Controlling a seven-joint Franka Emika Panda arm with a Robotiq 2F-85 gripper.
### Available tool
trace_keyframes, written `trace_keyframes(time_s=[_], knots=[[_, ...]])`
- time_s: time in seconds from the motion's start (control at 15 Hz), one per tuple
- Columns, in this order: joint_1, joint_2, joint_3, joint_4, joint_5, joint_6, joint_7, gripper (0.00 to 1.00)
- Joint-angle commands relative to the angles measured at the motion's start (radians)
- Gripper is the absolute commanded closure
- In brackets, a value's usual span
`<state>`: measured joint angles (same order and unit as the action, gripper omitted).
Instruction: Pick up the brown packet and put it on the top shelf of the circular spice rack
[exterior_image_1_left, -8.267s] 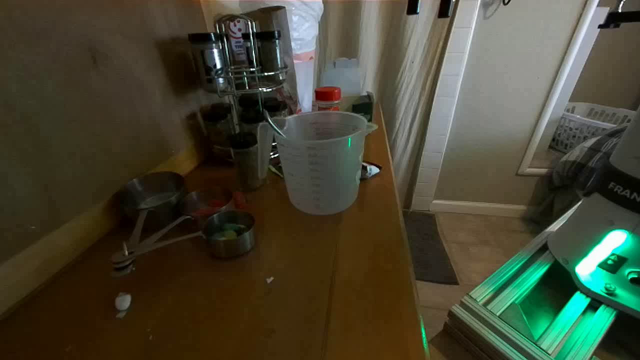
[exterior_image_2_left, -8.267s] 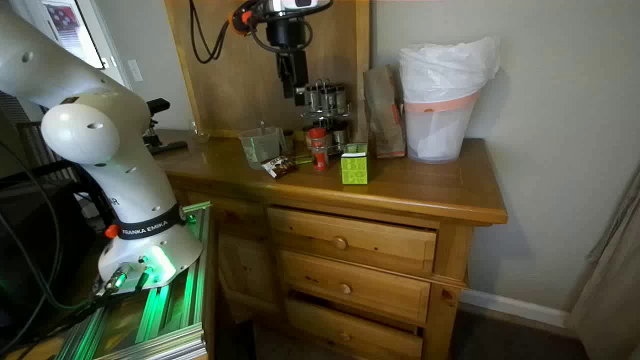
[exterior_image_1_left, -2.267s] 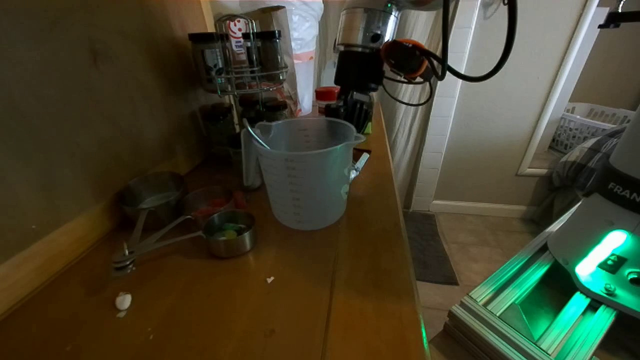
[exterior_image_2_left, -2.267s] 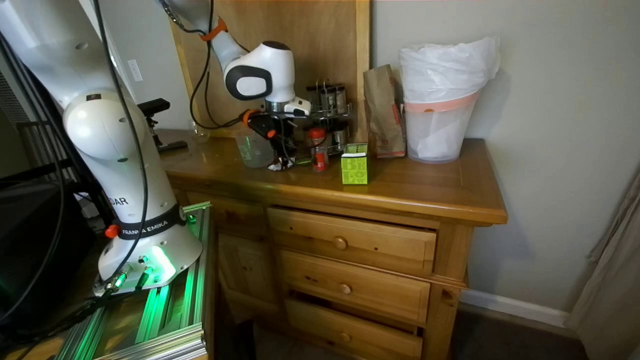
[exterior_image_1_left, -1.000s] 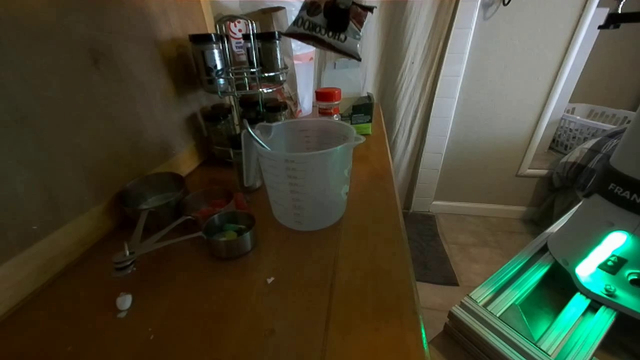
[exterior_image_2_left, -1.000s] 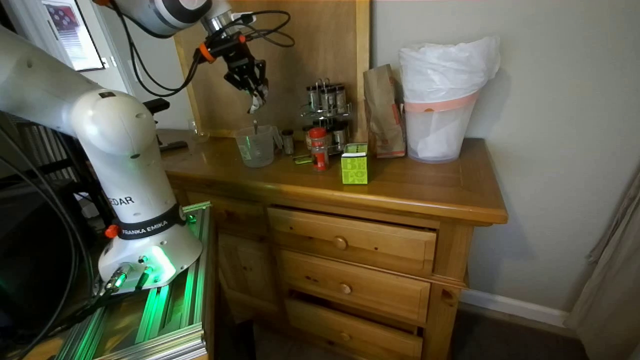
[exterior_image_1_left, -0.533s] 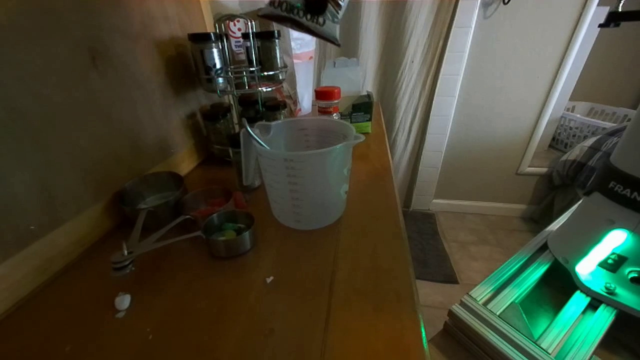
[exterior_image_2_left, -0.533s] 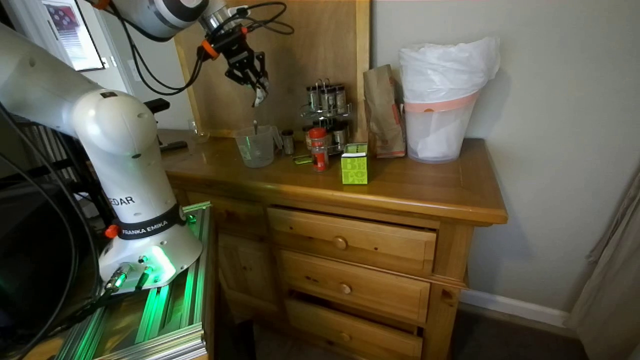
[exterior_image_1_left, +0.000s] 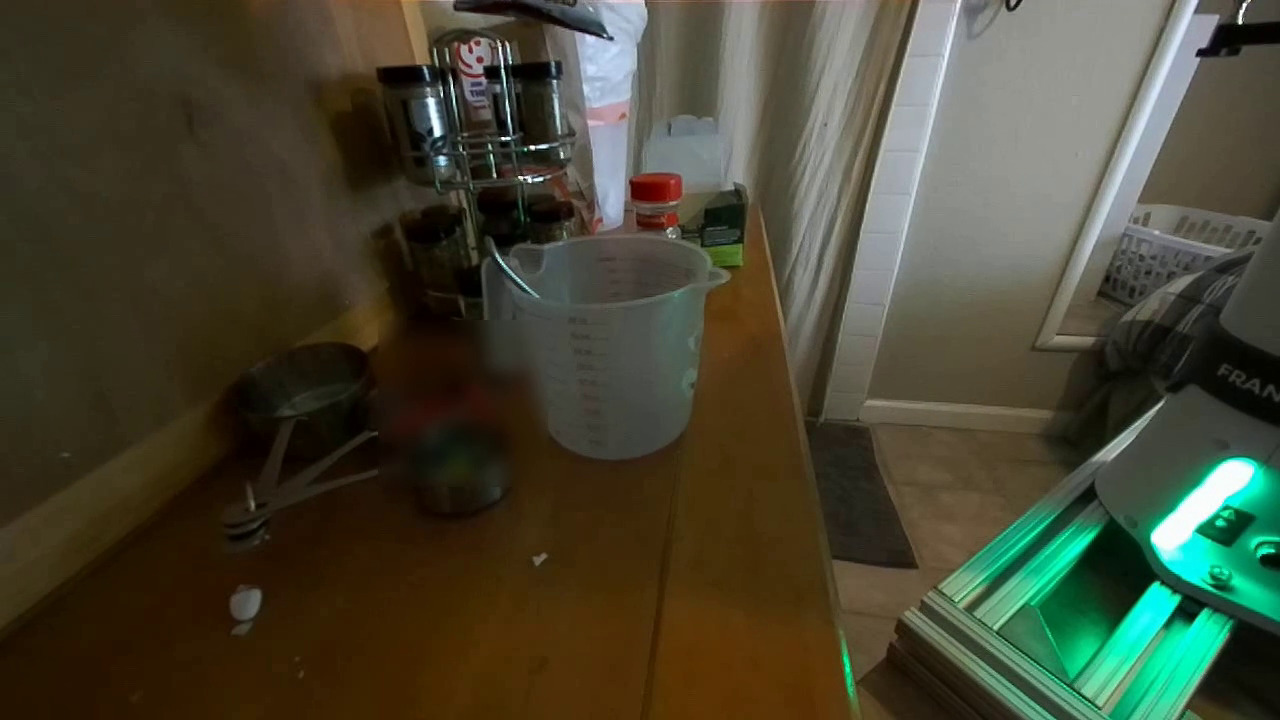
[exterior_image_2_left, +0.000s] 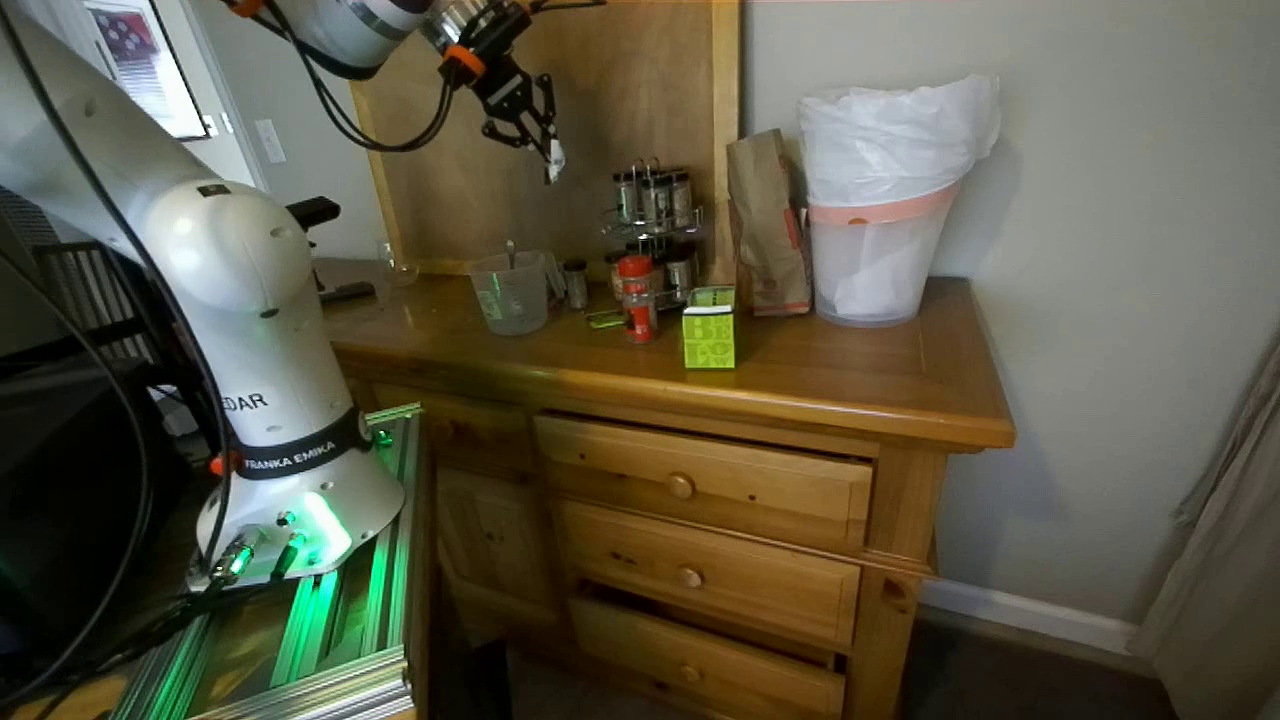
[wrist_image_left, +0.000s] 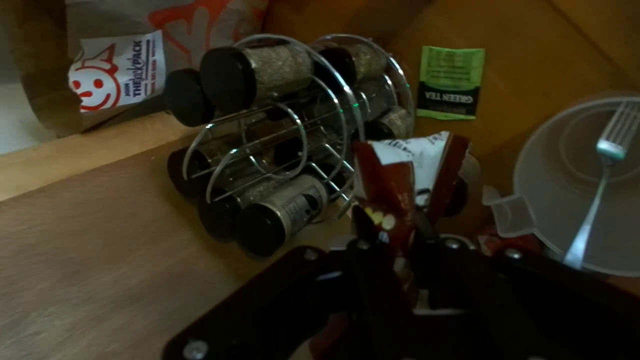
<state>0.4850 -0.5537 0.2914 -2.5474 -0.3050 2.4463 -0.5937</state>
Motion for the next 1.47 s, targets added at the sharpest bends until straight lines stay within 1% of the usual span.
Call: trace_keyframes(time_s=[0.0,0.13,0.2,0.33,0.4,0.47,0.67,0.73,0.8,0.87,0.93,1.0,1.07,1.2,1.27,1.4], knots=[[-0.084,0.129,0.016,0.07,-0.189,0.091,-0.066,0.95],[-0.148,0.181,0.047,0.082,-0.32,0.16,-0.03,0.95],[-0.172,0.203,0.059,0.087,-0.364,0.182,0.001,0.95],[-0.189,0.236,0.082,0.089,-0.415,0.186,0.081,0.95],[-0.176,0.246,0.087,0.087,-0.401,0.159,0.117,0.95],[-0.159,0.246,0.089,0.077,-0.382,0.157,0.149,0.95],[-0.164,0.243,0.116,0.054,-0.405,0.207,0.284,0.95],[-0.175,0.241,0.13,0.052,-0.425,0.202,0.329,0.95],[-0.162,0.239,0.125,0.045,-0.402,0.203,0.338,0.95],[-0.145,0.245,0.108,0.062,-0.38,0.174,0.278,0.95],[-0.143,0.245,0.11,0.061,-0.38,0.173,0.284,0.8],[-0.141,0.245,0.109,0.061,-0.379,0.174,0.284,0.8],[-0.185,0.229,0.143,0.067,-0.473,0.144,0.354,0.95],[-0.229,0.237,0.166,0.078,-0.618,0.145,0.447,0.95],[-0.258,0.243,0.186,0.079,-0.669,0.157,0.487,0.95],[-0.28,0.261,0.2,0.087,-0.743,0.145,0.554,0.95]])
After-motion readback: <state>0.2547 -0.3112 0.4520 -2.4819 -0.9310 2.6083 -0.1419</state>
